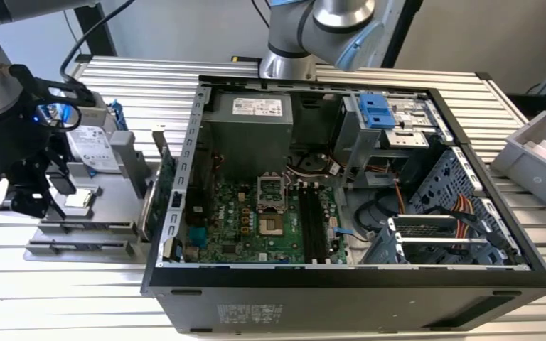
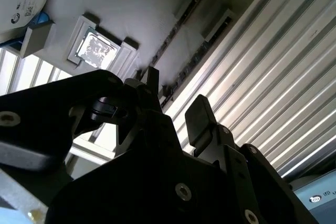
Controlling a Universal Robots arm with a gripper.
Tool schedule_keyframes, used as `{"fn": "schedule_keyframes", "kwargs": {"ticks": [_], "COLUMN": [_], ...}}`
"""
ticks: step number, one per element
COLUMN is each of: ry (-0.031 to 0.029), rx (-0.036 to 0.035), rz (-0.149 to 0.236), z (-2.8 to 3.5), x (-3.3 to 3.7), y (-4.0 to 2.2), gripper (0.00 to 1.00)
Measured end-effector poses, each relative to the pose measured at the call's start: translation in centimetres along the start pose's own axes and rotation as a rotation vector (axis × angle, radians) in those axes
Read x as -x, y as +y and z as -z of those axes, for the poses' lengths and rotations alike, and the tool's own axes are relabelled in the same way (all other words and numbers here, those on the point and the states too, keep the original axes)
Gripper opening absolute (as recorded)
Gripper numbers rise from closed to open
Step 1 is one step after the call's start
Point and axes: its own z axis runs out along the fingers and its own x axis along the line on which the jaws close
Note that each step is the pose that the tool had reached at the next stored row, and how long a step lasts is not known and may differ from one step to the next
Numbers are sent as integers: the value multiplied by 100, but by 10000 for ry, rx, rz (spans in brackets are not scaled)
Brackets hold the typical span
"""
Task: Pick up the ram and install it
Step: 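Pick up the ram and move it above insertion slot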
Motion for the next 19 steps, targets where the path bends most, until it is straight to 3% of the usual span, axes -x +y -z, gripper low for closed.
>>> {"fn": "schedule_keyframes", "kwargs": {"ticks": [19], "ry": [2], "rx": [2], "rz": [-74], "z": [-143], "x": [-15], "y": [-1], "gripper": [100]}}
